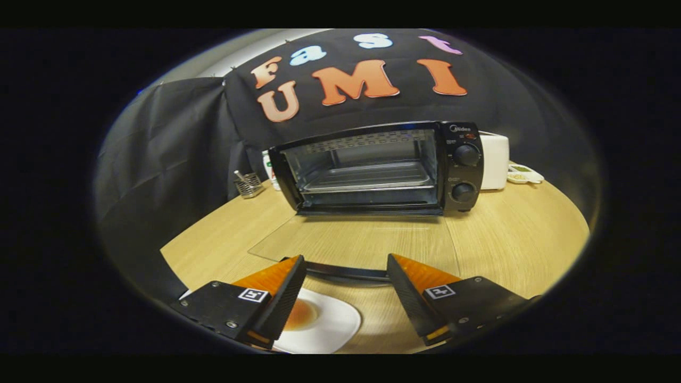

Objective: Open the toaster oven, put the food inside, and close the toaster oven door.

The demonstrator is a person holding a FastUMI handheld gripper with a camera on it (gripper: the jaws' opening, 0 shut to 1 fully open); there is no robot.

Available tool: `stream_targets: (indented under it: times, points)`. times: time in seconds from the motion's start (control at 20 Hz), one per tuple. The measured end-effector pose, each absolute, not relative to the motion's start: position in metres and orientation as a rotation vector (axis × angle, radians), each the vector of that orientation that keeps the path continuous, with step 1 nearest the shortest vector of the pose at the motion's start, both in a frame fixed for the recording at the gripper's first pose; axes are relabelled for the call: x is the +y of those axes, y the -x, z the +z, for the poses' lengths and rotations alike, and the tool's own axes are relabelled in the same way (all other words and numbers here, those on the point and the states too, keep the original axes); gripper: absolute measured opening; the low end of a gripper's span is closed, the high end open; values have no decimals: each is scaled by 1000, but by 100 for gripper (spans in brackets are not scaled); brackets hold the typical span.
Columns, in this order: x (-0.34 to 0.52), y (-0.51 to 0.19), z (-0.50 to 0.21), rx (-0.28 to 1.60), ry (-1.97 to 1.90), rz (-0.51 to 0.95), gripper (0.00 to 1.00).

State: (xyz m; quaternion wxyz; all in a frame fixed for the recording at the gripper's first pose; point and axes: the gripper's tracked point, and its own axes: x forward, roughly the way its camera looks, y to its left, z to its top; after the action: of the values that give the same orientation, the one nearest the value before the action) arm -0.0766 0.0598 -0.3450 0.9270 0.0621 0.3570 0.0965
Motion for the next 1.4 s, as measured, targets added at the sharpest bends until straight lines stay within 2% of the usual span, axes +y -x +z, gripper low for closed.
stream_targets:
  times: [0.35, 1.0, 1.25, 1.4]
  points:
    - [97, 136, -337, 758, -89, 365, 96]
    - [108, 153, -379, 877, 39, 347, 98]
    - [113, 149, -368, 889, -88, 337, 71]
    - [119, 133, -348, 842, -251, 319, 64]
